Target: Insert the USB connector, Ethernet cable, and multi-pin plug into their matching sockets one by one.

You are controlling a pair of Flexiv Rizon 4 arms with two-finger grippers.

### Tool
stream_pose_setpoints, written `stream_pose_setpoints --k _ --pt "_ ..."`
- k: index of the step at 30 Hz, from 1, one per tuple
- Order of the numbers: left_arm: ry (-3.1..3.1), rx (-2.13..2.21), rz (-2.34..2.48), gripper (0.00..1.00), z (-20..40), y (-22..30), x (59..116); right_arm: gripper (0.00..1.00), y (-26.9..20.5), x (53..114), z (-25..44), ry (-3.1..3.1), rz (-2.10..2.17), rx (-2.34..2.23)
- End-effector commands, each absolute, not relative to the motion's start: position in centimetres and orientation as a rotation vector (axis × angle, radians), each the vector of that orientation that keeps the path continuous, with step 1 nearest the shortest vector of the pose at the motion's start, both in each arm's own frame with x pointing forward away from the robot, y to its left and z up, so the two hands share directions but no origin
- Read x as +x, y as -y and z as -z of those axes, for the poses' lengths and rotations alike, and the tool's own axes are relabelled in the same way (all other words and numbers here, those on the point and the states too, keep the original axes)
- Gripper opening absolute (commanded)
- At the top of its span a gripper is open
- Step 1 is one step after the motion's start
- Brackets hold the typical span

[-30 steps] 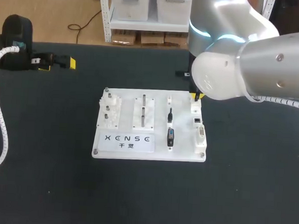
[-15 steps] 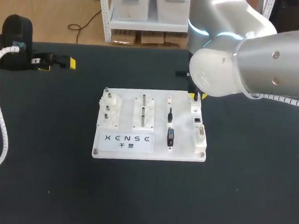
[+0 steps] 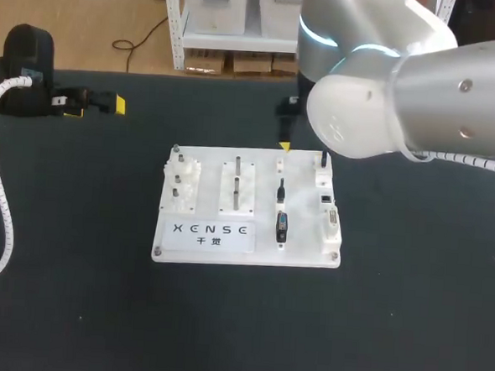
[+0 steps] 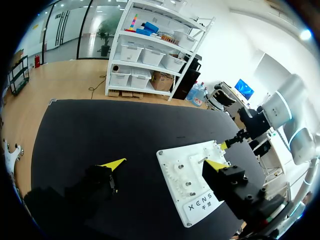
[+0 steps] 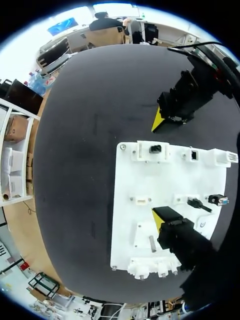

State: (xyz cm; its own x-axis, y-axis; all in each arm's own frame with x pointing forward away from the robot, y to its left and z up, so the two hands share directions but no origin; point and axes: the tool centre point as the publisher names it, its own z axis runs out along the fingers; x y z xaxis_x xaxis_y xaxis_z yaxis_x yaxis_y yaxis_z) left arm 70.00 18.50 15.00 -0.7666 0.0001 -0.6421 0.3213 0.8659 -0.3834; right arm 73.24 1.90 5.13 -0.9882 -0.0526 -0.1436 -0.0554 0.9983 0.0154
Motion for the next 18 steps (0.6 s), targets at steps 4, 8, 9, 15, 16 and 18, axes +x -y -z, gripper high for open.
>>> stream_pose_setpoints --k 4,8,9,15,16,18 --pt "-2.374 0.232 0.636 1.0 -15.0 -18.5 70.0 1.0 -2.8 70.4 -6.3 -2.989 -0.064 -0.125" --pt "-2.374 0.232 0.636 1.0 -15.0 -18.5 70.0 1.0 -3.4 69.5 -6.4 -3.0 -0.077 -0.153" --pt "-2.374 0.232 0.636 1.0 -15.0 -18.5 70.0 1.0 -3.5 69.2 -6.4 -3.004 -0.078 -0.164" --pt "-2.374 0.232 0.636 1.0 -15.0 -18.5 70.0 1.0 -4.4 67.7 -5.6 -3.036 -0.078 -0.217" --pt "-2.374 0.232 0.636 1.0 -15.0 -18.5 70.0 1.0 -4.5 67.4 -5.4 -3.042 -0.078 -0.224" --pt "-2.374 0.232 0.636 1.0 -15.0 -18.5 70.0 1.0 -4.6 67.1 -5.0 -3.05 -0.08 -0.235"
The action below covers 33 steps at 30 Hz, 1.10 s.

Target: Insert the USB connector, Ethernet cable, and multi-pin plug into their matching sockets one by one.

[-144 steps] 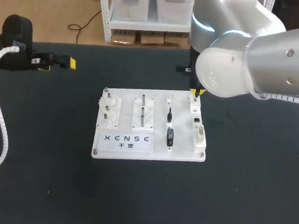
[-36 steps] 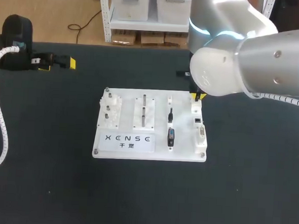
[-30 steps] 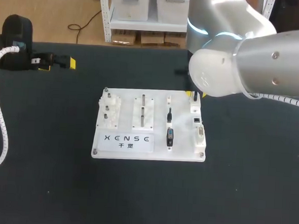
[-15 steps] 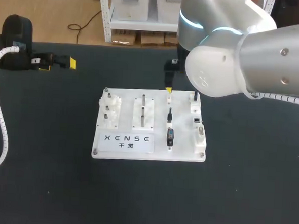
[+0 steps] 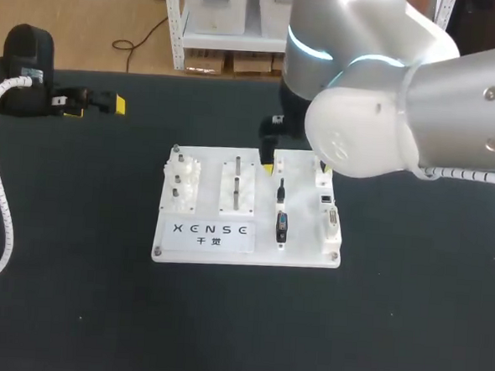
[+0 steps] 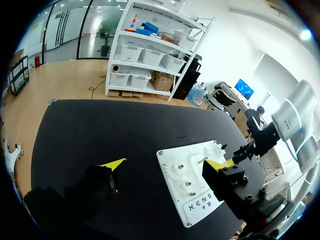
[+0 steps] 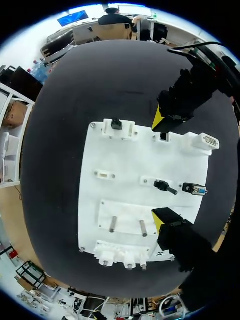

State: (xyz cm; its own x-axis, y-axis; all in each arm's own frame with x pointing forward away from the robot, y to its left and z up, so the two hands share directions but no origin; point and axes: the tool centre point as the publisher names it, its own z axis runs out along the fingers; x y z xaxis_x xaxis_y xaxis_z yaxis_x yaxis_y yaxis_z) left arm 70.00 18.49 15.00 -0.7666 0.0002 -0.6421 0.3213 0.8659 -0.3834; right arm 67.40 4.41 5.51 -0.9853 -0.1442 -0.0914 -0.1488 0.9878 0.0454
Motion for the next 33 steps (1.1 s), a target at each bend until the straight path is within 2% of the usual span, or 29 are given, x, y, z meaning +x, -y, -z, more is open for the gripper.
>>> stream_pose_setpoints --k 1,33 --pt "-2.374 0.232 0.636 1.0 -15.0 -18.5 70.0 1.0 -4.7 66.9 -4.8 -3.052 -0.079 -0.238" --pt "-2.374 0.232 0.636 1.0 -15.0 -18.5 70.0 1.0 -5.3 65.5 -2.7 -3.045 -0.11 -0.332"
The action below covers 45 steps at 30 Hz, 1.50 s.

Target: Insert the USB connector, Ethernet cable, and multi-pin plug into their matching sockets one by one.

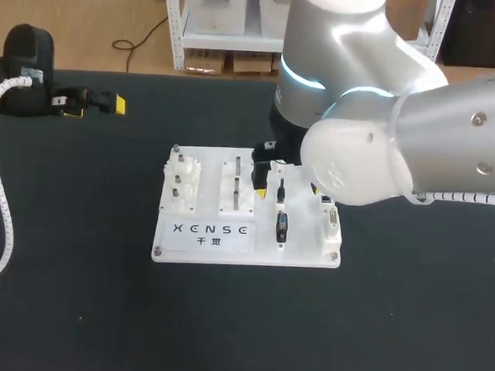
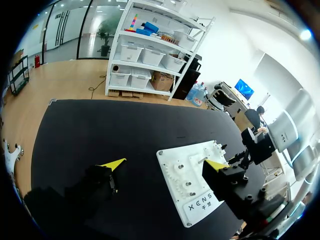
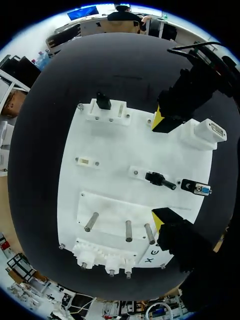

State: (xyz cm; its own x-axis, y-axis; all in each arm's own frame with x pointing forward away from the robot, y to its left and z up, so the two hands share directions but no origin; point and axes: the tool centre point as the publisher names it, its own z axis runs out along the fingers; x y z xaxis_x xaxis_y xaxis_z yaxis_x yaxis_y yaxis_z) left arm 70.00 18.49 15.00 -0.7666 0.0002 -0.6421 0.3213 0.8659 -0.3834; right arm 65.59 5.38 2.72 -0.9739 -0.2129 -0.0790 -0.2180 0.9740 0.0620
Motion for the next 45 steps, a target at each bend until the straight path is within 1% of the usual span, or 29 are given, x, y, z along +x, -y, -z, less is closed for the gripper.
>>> stream_pose_setpoints --k 1,24,37,38,40,41,45 --pt "-2.374 0.232 0.636 1.0 -15.0 -18.5 70.0 1.0 -5.27 65.47 -2.71 -3.045 -0.11 -0.332" --pt "-2.374 0.232 0.636 1.0 -15.0 -18.5 70.0 1.0 -5.61 65.13 -2.22 -3.07 -0.082 -0.326" --pt "-2.374 0.232 0.636 1.0 -15.0 -18.5 70.0 1.0 -5.5 65.16 -2.21 -3.048 0.018 -0.299" --pt "-2.374 0.232 0.636 1.0 -15.0 -18.5 70.0 0.98 -5.45 65.09 -2.18 -3.049 0.023 -0.293" --pt "-2.374 0.232 0.636 1.0 -15.0 -18.5 70.0 0.85 -5.33 64.96 -2.1 -3.048 0.023 -0.278" --pt "-2.374 0.232 0.636 1.0 -15.0 -18.5 70.0 0.8 -5.29 64.91 -2.05 -3.051 0.025 -0.271" --pt "-2.374 0.232 0.636 1.0 -15.0 -18.5 70.0 0.73 -5.16 64.86 -1.92 -3.051 0.022 -0.251"
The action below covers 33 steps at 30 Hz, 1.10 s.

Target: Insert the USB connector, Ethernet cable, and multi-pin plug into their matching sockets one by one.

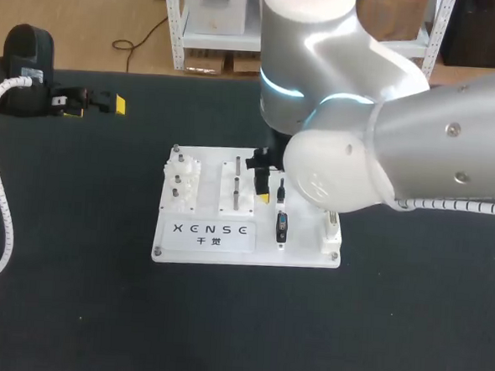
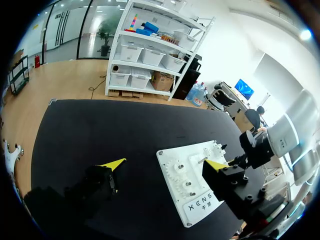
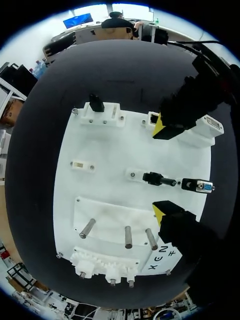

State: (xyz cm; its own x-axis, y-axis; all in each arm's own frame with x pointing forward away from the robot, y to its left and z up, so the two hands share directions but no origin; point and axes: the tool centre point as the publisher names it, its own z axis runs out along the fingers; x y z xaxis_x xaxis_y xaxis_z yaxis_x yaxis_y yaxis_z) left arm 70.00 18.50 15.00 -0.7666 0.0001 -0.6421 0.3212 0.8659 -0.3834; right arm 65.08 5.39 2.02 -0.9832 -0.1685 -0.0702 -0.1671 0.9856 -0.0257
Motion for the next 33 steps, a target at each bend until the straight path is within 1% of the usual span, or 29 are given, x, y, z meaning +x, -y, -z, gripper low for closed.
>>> stream_pose_setpoints --k 1,6,8,10,12,13,19,24,26,33 --pt "-2.374 0.232 0.636 1.0 -15.0 -18.5 70.0 0.71 -5.13 64.86 -1.89 -3.052 0.021 -0.246" --pt "-2.374 0.232 0.636 1.0 -15.0 -18.5 70.0 0.66 -5.03 64.9 -1.88 -3.053 0.009 -0.231" --pt "-2.374 0.232 0.636 1.0 -15.0 -18.5 70.0 0.61 -4.99 64.95 -1.87 -3.054 0.002 -0.218" --pt "-2.374 0.232 0.636 1.0 -15.0 -18.5 70.0 0.58 -4.96 64.99 -1.85 -3.053 0.001 -0.214" --pt "-2.374 0.232 0.636 1.0 -15.0 -18.5 70.0 0.51 -4.97 65.0 -1.83 -3.053 0.0 -0.202" --pt "-2.374 0.232 0.636 1.0 -15.0 -18.5 70.0 0.5 -4.97 65.01 -1.83 -3.052 0.0 -0.2" --pt "-2.374 0.232 0.636 1.0 -15.0 -18.5 70.0 0.49 -4.91 65.18 -1.52 -3.056 -0.013 -0.158" --pt "-2.374 0.232 0.636 1.0 -15.0 -18.5 70.0 0.52 -5.1 65.38 -1.4 -3.064 -0.026 -0.154" --pt "-2.374 0.232 0.636 1.0 -15.0 -18.5 70.0 0.5 -5.18 65.46 -1.37 -3.065 -0.029 -0.152" --pt "-2.374 0.232 0.636 1.0 -15.0 -18.5 70.0 0.5 -5.58 65.8 -1.63 -3.065 -0.04 -0.148"
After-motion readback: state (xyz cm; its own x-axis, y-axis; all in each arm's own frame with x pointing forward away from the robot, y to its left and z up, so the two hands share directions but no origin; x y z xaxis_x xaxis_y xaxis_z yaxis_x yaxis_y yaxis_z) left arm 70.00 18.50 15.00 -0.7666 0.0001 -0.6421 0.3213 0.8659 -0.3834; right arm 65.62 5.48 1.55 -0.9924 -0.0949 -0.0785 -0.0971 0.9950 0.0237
